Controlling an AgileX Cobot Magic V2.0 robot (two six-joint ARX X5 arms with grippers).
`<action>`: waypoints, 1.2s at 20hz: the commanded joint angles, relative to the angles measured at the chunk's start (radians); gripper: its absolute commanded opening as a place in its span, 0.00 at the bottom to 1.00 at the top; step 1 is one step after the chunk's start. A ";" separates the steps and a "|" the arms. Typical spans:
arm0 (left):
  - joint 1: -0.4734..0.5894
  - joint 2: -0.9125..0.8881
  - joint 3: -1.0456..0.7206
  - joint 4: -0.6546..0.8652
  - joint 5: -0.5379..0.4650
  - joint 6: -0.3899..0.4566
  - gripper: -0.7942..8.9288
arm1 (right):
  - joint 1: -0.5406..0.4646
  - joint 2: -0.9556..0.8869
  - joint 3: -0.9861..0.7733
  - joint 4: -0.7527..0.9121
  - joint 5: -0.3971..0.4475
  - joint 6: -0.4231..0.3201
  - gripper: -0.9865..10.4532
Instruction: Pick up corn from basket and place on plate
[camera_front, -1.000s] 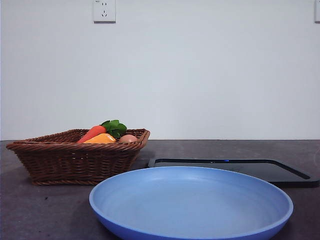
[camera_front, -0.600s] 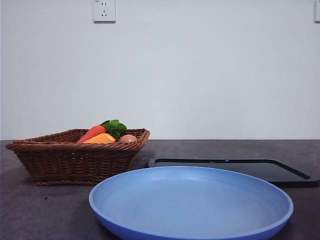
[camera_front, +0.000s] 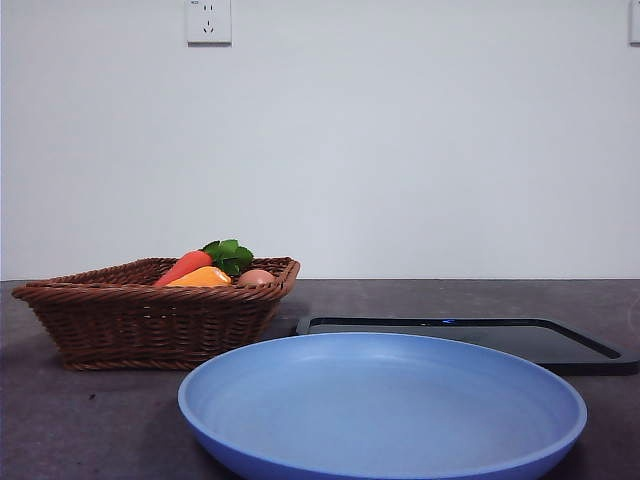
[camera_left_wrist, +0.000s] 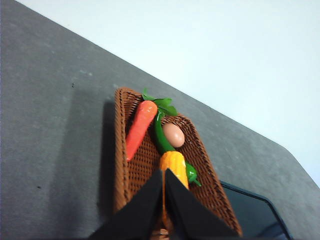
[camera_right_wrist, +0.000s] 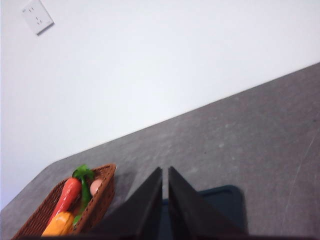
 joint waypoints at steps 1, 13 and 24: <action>0.004 0.049 0.074 -0.004 0.047 0.013 0.09 | -0.001 0.044 0.069 -0.059 -0.026 -0.066 0.09; -0.004 0.327 0.367 -0.312 0.225 0.291 0.09 | 0.009 0.382 0.392 -0.420 -0.208 -0.377 0.09; -0.066 0.453 0.449 -0.584 0.235 0.454 0.09 | 0.144 0.680 0.586 -0.718 -0.220 -0.553 0.09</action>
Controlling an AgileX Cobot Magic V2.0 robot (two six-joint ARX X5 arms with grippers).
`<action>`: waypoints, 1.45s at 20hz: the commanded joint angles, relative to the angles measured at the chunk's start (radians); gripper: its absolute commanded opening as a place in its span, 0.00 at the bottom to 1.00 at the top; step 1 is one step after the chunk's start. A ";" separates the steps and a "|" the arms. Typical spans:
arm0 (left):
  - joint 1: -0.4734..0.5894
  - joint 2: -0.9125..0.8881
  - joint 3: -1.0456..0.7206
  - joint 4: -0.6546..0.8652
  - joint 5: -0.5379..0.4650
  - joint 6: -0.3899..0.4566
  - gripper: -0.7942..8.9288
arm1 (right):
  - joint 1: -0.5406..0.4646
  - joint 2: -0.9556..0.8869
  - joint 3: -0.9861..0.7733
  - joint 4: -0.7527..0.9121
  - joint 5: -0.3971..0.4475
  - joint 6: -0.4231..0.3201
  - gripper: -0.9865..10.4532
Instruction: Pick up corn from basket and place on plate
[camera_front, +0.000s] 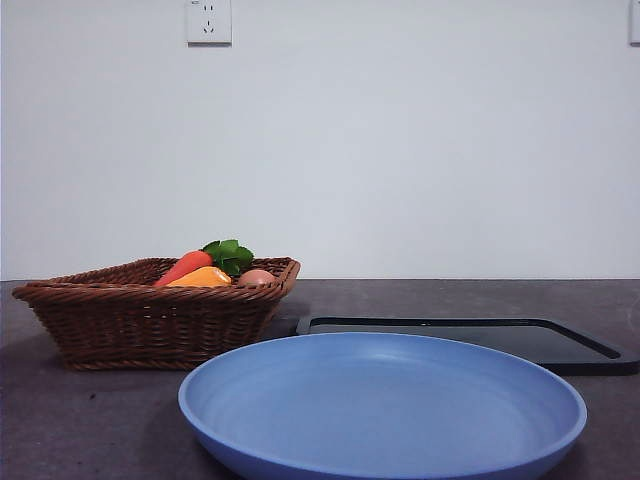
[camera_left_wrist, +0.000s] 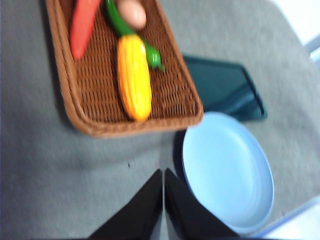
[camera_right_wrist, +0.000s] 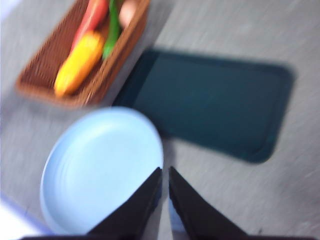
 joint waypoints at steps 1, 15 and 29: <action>-0.018 0.017 0.023 -0.013 0.008 0.047 0.09 | 0.041 0.053 0.025 -0.025 -0.002 -0.045 0.09; -0.027 0.030 0.024 0.024 0.008 0.052 0.47 | 0.106 0.156 0.025 0.029 0.008 0.018 0.34; -0.027 0.030 0.024 0.026 0.007 0.050 0.47 | 0.203 0.578 0.025 0.155 0.005 0.042 0.34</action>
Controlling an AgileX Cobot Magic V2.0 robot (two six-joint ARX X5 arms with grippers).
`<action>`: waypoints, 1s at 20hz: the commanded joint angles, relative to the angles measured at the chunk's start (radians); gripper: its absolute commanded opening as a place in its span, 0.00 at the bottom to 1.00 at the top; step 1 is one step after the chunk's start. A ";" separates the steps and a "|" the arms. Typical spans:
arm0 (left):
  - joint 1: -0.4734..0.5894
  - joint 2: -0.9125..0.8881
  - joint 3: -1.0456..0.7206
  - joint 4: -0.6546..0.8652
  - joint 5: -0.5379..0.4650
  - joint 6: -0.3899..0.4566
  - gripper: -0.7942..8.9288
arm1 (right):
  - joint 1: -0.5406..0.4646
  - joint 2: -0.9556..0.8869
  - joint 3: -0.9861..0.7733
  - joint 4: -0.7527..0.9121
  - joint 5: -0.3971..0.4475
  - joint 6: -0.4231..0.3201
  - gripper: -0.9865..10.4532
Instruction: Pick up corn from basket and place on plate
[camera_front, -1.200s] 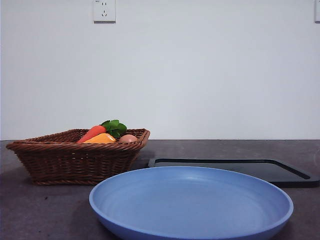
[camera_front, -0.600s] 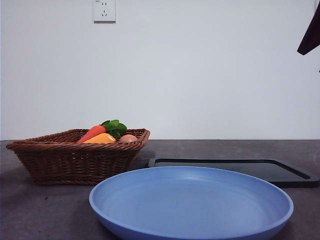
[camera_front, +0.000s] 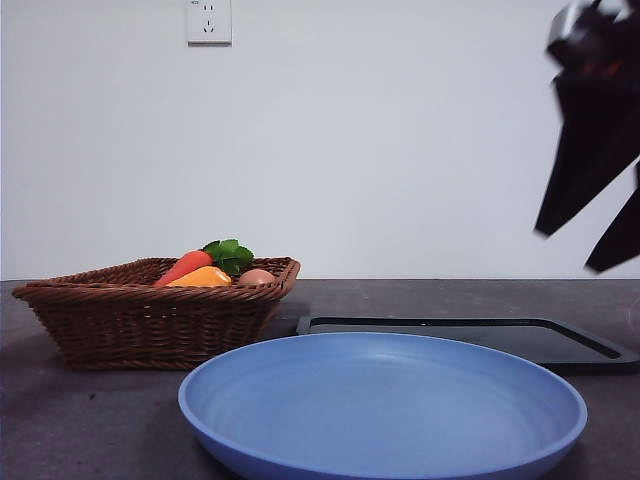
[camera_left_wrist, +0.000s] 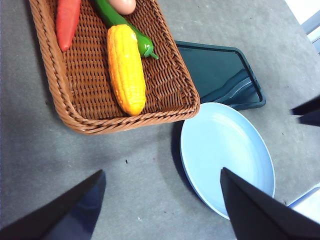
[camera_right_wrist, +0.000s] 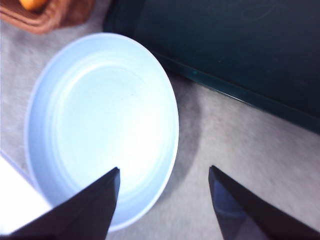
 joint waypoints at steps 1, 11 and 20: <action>-0.002 0.005 0.022 0.013 0.006 0.011 0.47 | 0.024 0.087 0.016 0.039 0.000 0.007 0.34; -0.002 0.005 0.023 0.012 0.006 0.011 0.47 | 0.098 0.333 0.016 0.153 0.000 0.007 0.28; -0.002 0.010 0.023 0.019 0.005 0.003 0.47 | 0.112 0.360 0.016 0.179 0.001 0.012 0.09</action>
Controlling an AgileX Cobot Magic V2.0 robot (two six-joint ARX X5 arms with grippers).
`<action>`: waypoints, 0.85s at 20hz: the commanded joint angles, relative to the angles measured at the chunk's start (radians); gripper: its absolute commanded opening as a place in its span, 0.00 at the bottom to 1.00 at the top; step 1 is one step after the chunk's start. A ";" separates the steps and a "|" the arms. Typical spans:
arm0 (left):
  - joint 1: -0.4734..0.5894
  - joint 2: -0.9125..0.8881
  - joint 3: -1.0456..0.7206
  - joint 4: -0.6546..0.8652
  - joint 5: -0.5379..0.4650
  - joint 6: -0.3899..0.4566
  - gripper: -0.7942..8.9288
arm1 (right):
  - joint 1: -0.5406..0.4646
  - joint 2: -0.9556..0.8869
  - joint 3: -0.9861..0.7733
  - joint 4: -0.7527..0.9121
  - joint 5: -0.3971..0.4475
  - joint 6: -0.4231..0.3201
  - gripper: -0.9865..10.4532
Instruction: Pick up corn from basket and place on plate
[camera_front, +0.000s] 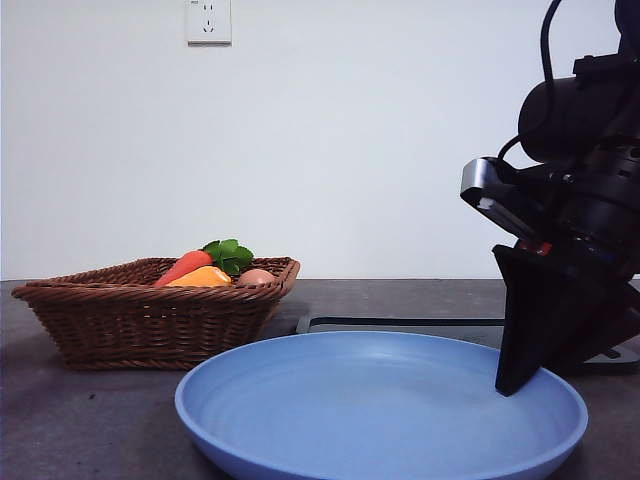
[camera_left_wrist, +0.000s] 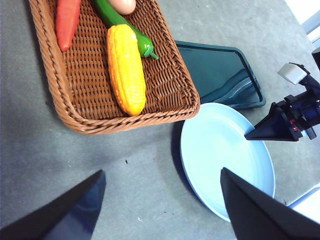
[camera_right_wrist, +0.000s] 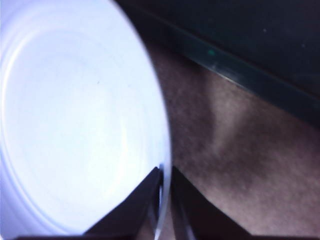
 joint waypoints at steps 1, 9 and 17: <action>-0.002 0.015 0.023 0.029 0.005 -0.006 0.47 | 0.007 0.017 0.018 0.002 0.003 0.014 0.09; -0.047 0.153 0.080 0.146 -0.018 -0.039 0.47 | 0.006 -0.200 0.021 -0.181 -0.007 0.018 0.09; -0.290 0.491 0.179 0.285 -0.283 -0.058 0.47 | -0.006 -0.560 0.021 -0.290 -0.004 0.083 0.09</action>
